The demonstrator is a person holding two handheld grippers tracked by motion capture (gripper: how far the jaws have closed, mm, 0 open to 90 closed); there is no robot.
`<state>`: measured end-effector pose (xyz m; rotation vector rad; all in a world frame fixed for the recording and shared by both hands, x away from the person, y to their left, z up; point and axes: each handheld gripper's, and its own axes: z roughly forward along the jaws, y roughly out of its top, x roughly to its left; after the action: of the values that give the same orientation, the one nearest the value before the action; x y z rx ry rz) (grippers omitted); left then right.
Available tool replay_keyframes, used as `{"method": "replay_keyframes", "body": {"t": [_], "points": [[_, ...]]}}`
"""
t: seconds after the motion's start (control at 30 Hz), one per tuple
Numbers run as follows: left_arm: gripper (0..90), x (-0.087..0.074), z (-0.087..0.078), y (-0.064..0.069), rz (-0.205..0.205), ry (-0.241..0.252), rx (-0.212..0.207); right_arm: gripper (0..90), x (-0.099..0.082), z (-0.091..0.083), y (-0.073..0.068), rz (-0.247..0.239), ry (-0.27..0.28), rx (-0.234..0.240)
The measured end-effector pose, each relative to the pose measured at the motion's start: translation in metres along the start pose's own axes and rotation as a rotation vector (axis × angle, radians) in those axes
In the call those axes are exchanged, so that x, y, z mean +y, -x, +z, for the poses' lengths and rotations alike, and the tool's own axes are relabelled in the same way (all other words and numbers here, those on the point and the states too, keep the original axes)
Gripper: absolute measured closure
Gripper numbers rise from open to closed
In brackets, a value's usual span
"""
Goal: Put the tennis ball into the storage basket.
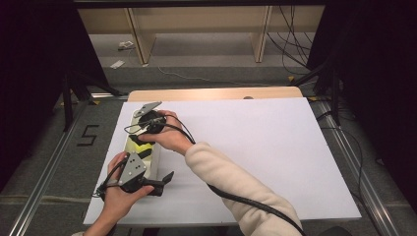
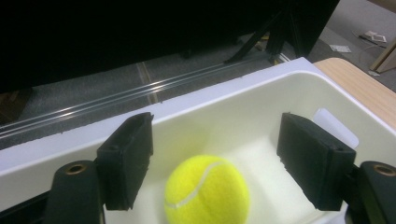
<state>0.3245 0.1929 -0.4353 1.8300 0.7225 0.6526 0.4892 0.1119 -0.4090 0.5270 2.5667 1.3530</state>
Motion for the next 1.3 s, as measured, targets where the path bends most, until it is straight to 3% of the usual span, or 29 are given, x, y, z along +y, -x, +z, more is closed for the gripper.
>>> {"method": "replay_keyframes", "body": {"t": [0.7,1.3], "points": [[0.0,0.000,0.000,-0.001,-0.004,0.001,0.003,23.1,-0.013,-0.026,0.013,0.030,0.023,-0.040],[0.0,-0.001,0.000,-0.001,-0.003,0.002,0.005,23.0,-0.029,-0.062,0.030,0.057,0.043,-0.077]]}}
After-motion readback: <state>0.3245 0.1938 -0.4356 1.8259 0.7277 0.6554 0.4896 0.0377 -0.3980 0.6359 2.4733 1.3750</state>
